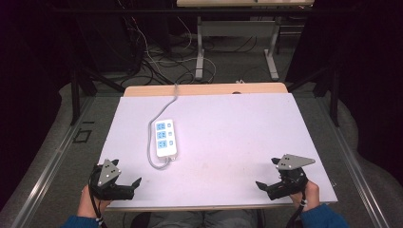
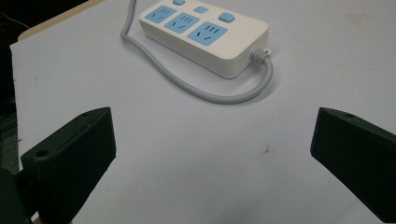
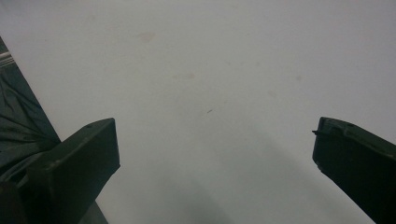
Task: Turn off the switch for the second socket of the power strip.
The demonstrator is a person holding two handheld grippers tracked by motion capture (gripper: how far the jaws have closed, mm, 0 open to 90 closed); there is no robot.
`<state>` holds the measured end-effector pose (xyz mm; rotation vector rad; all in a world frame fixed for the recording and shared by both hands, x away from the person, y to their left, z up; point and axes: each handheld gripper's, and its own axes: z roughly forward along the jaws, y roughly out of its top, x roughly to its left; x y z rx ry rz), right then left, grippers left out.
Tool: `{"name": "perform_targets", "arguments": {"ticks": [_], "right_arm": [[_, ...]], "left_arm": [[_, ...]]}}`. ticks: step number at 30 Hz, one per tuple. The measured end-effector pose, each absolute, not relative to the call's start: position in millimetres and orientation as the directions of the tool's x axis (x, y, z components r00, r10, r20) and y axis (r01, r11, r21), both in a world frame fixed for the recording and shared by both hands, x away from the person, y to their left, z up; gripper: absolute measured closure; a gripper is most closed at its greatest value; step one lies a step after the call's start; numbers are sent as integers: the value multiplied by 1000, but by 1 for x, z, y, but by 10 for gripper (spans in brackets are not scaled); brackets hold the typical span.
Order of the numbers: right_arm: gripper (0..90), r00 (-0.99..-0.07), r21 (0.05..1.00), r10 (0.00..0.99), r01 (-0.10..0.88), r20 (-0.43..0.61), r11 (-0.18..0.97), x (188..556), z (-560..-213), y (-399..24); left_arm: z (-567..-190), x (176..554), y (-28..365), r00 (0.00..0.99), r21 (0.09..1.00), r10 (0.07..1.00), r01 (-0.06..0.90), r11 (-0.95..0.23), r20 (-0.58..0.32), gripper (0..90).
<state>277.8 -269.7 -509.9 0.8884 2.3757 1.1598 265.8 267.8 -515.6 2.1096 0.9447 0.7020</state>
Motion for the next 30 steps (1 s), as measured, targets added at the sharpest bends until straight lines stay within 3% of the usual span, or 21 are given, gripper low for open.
{"name": "perform_targets", "arguments": {"ticks": [16,23,30], "right_arm": [[1,-731,794,682,393,-36,463,277,-511,-269],[2,-732,793,680,395,-33,464,277,-511,-269],[3,-733,791,679,394,-37,468,278,-511,-269]], "left_arm": [[-505,273,266,555,789,815,420,-449,169,1],[-498,283,269,534,816,840,440,-375,98,2],[-495,291,267,514,815,852,449,-366,99,2]]}}
